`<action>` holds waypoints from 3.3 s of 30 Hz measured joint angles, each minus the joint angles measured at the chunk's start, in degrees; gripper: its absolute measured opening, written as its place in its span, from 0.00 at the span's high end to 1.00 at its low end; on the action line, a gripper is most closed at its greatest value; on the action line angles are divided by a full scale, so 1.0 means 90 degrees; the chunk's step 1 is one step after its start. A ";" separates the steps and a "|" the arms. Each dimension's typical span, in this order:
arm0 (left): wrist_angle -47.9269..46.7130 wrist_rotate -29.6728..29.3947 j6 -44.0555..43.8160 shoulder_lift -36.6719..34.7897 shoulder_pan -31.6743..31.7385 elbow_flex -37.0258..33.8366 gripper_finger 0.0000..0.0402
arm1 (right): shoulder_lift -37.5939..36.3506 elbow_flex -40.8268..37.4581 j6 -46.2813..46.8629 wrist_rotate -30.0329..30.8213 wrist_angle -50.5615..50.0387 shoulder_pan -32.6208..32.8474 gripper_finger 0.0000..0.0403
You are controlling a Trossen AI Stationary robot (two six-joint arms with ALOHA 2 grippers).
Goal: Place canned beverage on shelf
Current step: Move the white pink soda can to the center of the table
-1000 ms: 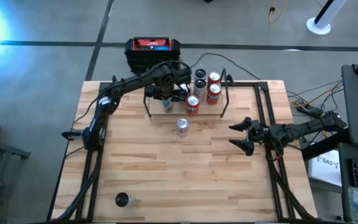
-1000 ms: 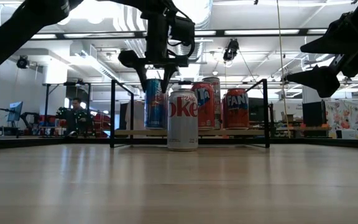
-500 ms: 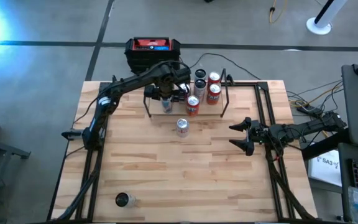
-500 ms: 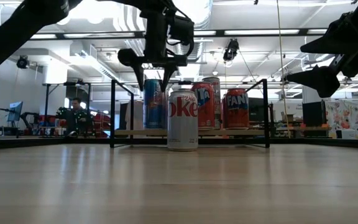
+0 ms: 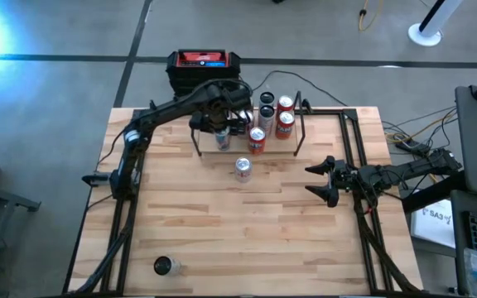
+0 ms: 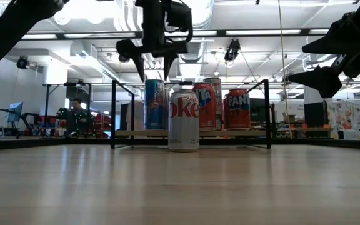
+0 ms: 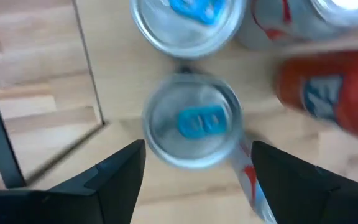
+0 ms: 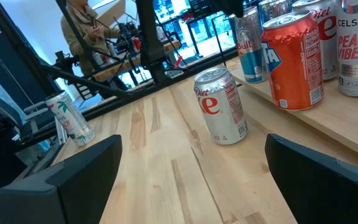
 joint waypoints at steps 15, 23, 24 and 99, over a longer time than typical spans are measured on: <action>0.0002 -0.0530 -0.0480 -0.1770 -0.1569 -0.1423 0.31 | 0.0001 -0.0002 -0.0001 -0.0002 0.0000 0.0000 0.06; 0.1243 -0.0533 -0.1100 -0.3728 -0.2231 -0.4242 0.31 | 0.0002 -0.0002 0.0000 0.0000 0.0000 0.0000 0.06; 0.1534 -0.0464 -0.1070 -0.4011 -0.2267 -0.4612 0.31 | 0.0001 -0.0001 -0.0001 0.0000 0.0000 0.0001 0.06; 0.1851 0.1164 -0.6342 -0.5715 -0.4442 -0.6067 0.31 | 0.0002 -0.0002 0.0000 0.0000 0.0000 0.0000 0.06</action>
